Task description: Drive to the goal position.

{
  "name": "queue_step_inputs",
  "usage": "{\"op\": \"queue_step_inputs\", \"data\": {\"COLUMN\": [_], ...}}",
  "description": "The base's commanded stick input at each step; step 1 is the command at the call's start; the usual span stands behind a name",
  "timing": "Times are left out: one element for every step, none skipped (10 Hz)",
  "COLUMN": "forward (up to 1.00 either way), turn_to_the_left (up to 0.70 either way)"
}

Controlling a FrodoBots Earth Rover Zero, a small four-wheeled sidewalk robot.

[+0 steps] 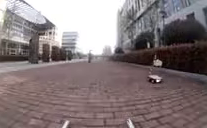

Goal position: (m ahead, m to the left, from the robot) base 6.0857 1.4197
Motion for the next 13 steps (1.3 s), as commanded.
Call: {"op": "queue_step_inputs", "data": {"forward": [0.7, 0.7, 0.7, 0.7, 0.7, 0.7, 0.7, 0.7, 0.7, 0.7, 0.7, 0.7, 0.7], "turn_to_the_left": [-0.08, -0.14, -0.14, -0.14, -0.14, -0.14, -0.14, -0.14, -0.14, -0.14, -0.14, -0.13, -0.06]}}
